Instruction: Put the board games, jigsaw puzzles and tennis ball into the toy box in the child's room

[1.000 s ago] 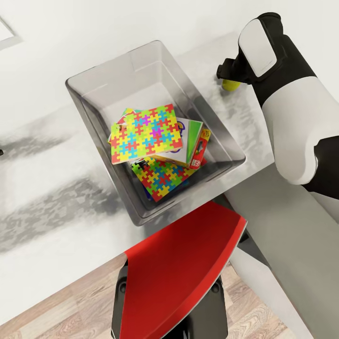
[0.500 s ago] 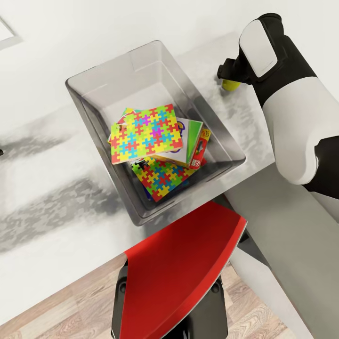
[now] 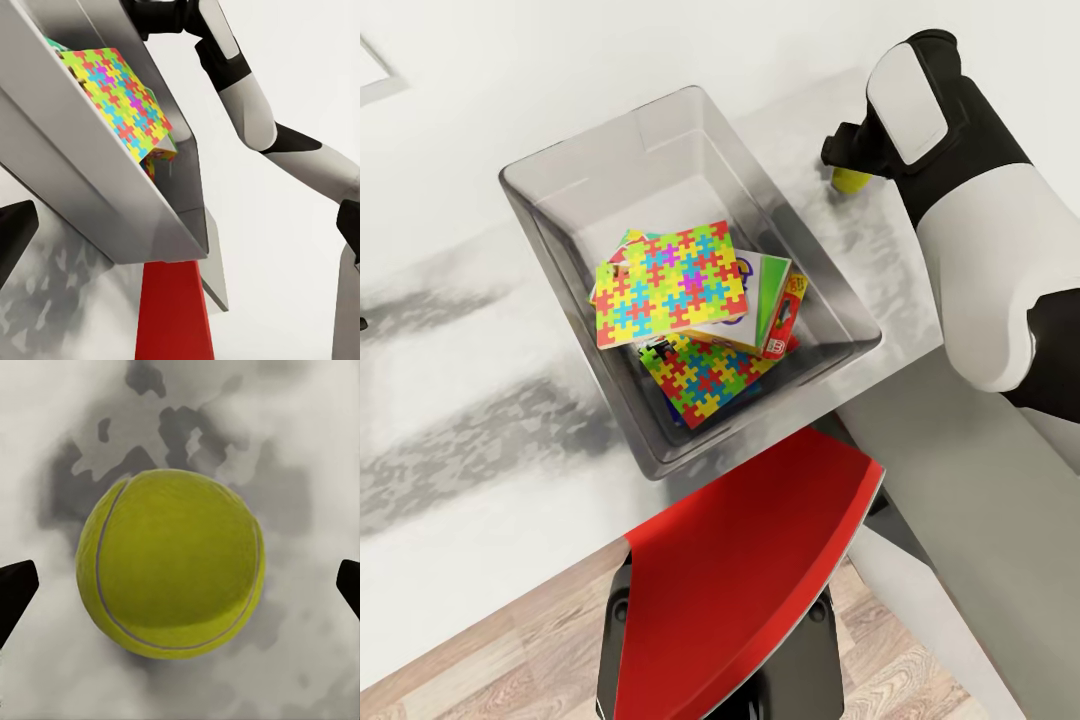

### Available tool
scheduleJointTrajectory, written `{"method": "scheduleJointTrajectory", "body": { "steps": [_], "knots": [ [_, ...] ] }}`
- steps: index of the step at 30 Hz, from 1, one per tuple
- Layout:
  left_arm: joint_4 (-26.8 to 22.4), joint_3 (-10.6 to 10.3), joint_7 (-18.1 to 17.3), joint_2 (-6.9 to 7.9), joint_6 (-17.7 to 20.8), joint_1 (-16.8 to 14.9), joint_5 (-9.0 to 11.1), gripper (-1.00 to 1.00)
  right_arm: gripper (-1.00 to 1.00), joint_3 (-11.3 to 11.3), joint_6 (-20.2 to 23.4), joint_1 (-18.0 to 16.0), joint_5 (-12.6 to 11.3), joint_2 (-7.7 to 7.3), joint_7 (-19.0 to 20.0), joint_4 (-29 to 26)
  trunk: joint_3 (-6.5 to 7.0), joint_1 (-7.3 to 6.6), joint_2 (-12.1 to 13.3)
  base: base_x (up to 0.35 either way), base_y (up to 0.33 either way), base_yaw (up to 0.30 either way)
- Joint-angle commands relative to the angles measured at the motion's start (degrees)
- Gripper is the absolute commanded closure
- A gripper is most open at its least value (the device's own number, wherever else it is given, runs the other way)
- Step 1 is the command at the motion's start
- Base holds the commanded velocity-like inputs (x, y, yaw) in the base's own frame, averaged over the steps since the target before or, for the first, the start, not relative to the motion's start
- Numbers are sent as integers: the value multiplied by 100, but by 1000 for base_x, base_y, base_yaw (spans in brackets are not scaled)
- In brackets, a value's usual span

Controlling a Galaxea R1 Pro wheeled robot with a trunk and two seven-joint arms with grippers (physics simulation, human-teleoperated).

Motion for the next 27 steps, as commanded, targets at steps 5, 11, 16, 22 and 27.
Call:
{"method": "scheduleJointTrajectory", "body": {
  "steps": [5,11,16,22,27],
  "knots": [
    [-1,-3,-22,-4,61,-3,-1,-100,-100,30,2,-7,-60,17,-53,61,-6,3,-9,0,0,0],
    [0,-3,-22,-1,61,-3,-1,-100,-100,29,-6,-8,-60,39,-53,229,-6,3,-9,0,0,0],
    [-2,-3,-22,-5,61,-3,-1,-100,-100,29,-7,-8,-60,53,-53,254,-6,3,-9,0,0,0],
    [0,-3,-22,-6,61,-3,-1,-100,-100,29,-11,-8,-56,52,-53,254,-6,3,-9,0,0,0],
    [1,-3,-22,-6,61,-3,-1,-100,-100,27,-19,-8,-52,57,-55,253,-6,3,-9,0,0,0]
  ]
}}
